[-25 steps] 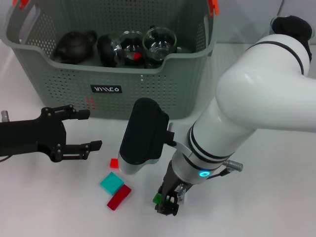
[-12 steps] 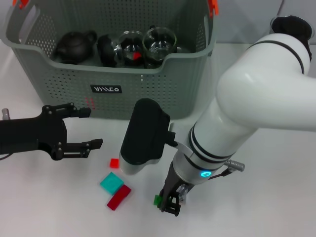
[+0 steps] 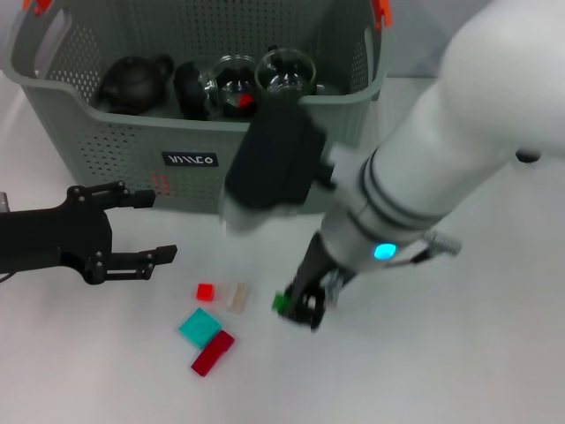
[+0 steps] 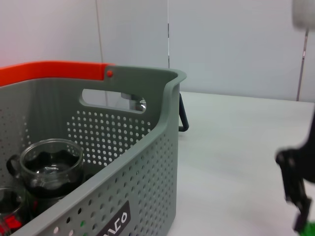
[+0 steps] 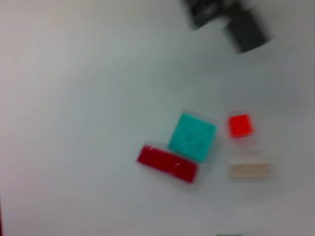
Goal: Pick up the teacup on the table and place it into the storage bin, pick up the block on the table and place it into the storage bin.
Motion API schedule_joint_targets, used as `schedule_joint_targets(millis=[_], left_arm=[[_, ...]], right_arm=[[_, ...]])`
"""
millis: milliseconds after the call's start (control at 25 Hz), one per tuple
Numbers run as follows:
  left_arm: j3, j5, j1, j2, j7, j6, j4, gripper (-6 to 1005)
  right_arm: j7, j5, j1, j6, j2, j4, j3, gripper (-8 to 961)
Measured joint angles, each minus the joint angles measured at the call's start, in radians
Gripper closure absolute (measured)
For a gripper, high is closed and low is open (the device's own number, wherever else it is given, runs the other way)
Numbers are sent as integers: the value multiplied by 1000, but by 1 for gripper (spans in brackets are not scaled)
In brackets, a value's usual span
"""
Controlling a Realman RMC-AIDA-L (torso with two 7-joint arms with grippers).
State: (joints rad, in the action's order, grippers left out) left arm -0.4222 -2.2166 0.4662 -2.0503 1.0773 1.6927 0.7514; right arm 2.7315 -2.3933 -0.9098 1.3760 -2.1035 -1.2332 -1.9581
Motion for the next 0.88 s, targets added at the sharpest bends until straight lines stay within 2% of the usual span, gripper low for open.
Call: schedule_joint_targets(millis=[280, 400, 440, 480, 680, 880], left_arm=[[1, 0, -7, 0, -3, -3, 2, 176], [1, 0, -7, -1, -3, -1, 3, 177], [0, 0, -7, -1, -3, 0, 3, 177], [0, 0, -7, -1, -2, 0, 3, 178], [2, 0, -3, -1, -2, -1, 0, 179], [2, 0, -1, -1, -2, -2, -2, 180]], right_arm=[[8, -28, 63, 128, 2, -278, 245, 750], [8, -31, 42, 169, 2, -369, 325, 750], [4, -33, 15, 196, 2, -407, 384, 750], [4, -33, 15, 196, 2, -407, 384, 750], [-45, -74, -61, 202, 2, -433, 534, 751], [-115, -151, -100, 42, 2, -330, 590, 751]])
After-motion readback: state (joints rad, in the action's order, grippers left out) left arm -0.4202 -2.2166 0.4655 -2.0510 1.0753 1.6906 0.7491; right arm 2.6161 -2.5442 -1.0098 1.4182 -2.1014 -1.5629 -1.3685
